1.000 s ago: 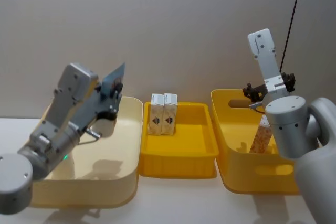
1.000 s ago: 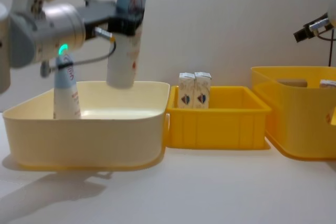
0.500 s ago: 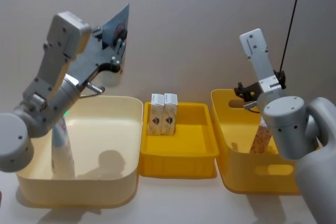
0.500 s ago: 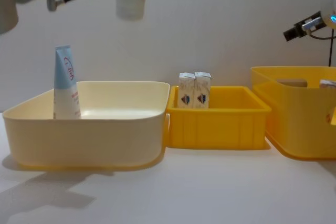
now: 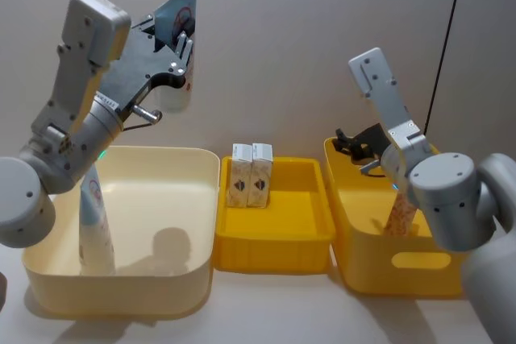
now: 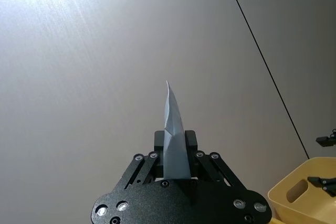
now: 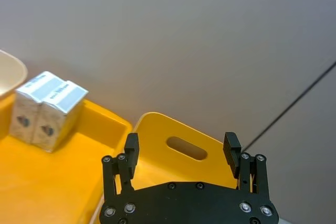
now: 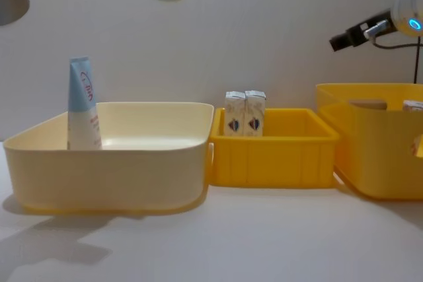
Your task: Bimanual collaborative sorting of washing and personal care products
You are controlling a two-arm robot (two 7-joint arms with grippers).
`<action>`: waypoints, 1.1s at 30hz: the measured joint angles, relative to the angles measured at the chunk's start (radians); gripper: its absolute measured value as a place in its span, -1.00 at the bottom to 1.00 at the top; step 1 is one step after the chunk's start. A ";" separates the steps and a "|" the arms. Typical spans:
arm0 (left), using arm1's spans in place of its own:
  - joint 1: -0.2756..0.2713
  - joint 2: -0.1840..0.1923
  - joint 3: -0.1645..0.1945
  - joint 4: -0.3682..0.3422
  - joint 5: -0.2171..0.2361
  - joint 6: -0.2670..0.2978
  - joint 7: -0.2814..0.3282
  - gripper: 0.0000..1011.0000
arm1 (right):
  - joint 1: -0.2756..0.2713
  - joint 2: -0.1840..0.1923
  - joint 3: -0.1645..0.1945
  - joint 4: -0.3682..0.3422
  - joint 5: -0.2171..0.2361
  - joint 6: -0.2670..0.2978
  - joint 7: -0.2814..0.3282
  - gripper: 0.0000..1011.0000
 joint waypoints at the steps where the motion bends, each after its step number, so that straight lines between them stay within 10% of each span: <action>1: 0.000 -0.001 -0.001 0.000 -0.001 0.000 0.000 -0.56 | -0.001 0.002 -0.002 -0.004 0.002 -0.003 0.009 0.98; 33: 0.063 -0.019 -0.035 -0.039 -0.005 0.037 0.000 -0.56 | -0.022 -0.003 -0.008 -0.077 0.094 -0.042 0.248 0.98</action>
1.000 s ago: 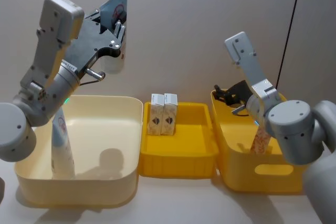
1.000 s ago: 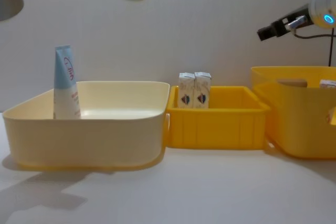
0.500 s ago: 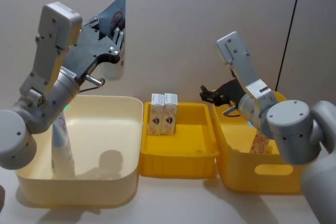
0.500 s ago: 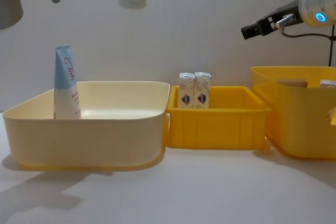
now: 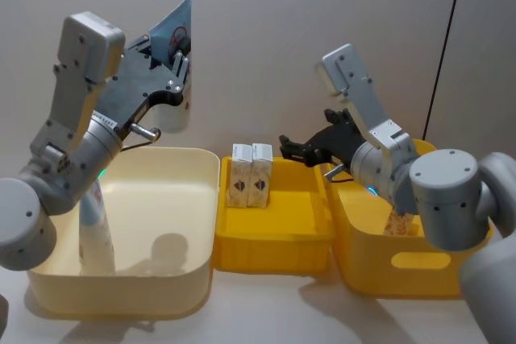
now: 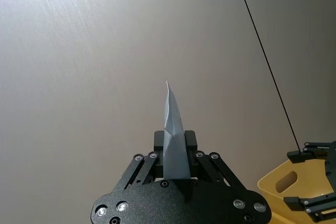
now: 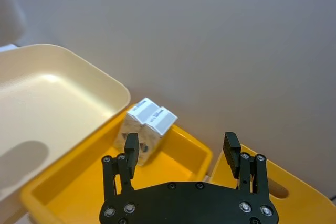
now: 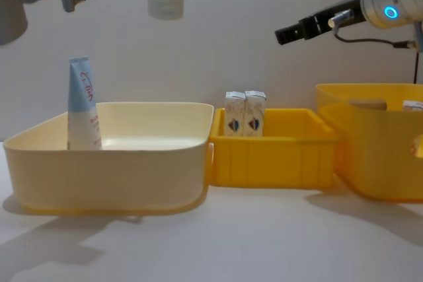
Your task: Bimanual collaborative sorting of washing and personal care products
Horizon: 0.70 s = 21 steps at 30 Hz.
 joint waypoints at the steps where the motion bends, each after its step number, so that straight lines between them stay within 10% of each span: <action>1: 0.001 0.000 0.000 0.000 0.000 0.000 0.000 -0.56 | -0.001 0.000 0.000 -0.002 0.004 0.002 0.008 0.98; 21: 0.010 -0.017 -0.012 0.007 0.001 0.009 -0.022 -0.56 | -0.018 0.041 -0.022 -0.111 0.134 0.055 0.262 0.98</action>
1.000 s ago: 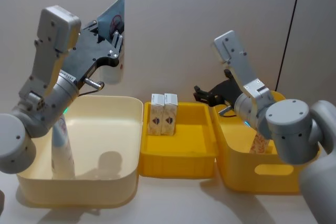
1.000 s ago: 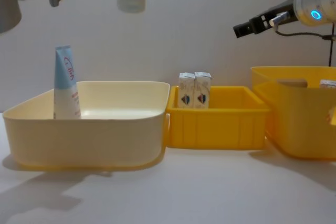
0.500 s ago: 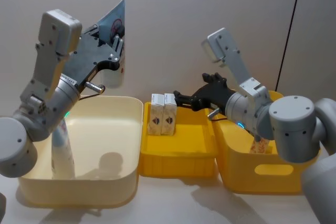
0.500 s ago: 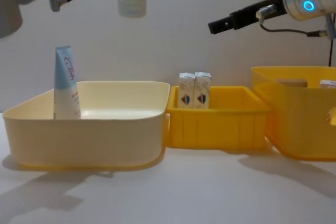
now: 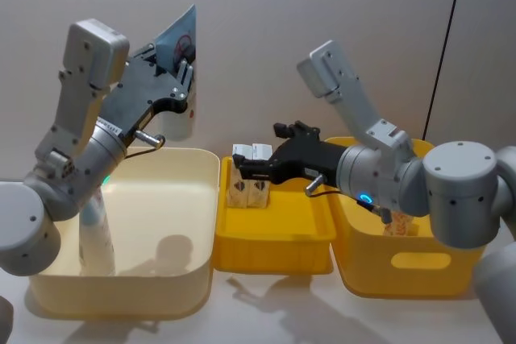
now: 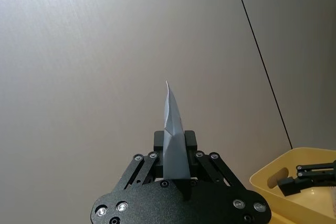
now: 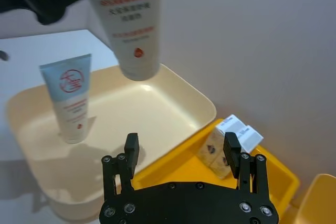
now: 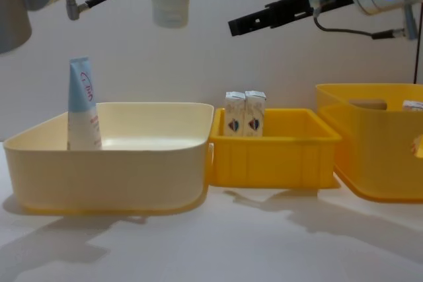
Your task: Bimanual collaborative sorting of washing and personal care products
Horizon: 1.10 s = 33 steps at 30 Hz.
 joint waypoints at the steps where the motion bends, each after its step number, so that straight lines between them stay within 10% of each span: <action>1: 0.001 -0.001 -0.001 0.000 0.000 0.001 -0.002 -0.56 | 0.000 0.001 -0.001 -0.003 0.006 0.002 0.009 0.98; 20: 0.033 -0.015 -0.010 -0.028 -0.005 0.021 -0.018 -0.56 | 0.030 -0.002 -0.049 -0.026 0.121 -0.015 0.227 0.98; 33: 0.055 -0.014 -0.019 -0.056 0.003 0.041 -0.016 -0.56 | 0.035 -0.004 -0.059 -0.031 0.143 -0.042 0.251 0.98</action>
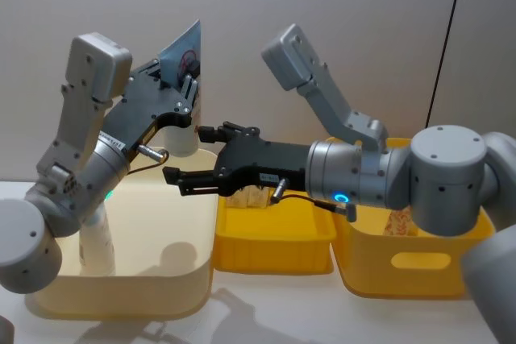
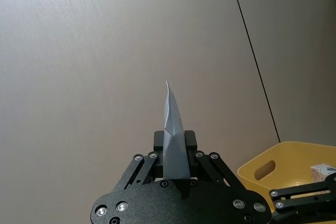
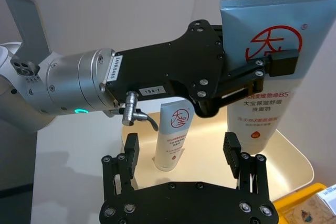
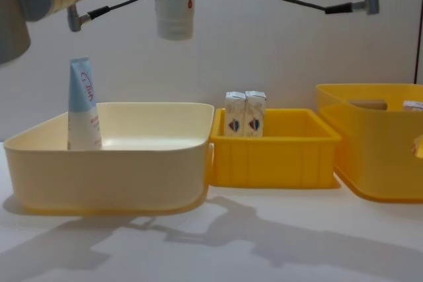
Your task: Bimanual collaborative sorting of washing and personal care products
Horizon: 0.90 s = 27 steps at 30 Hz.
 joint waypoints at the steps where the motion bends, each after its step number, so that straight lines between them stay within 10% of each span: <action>1: 0.001 0.000 0.000 -0.001 0.001 0.001 0.000 -0.56 | -0.001 0.002 0.000 -0.002 0.000 0.000 0.000 0.98; 27: 0.007 0.010 -0.003 -0.025 0.008 0.031 -0.003 -0.56 | -0.010 0.059 -0.001 -0.012 -0.032 -0.047 -0.066 0.98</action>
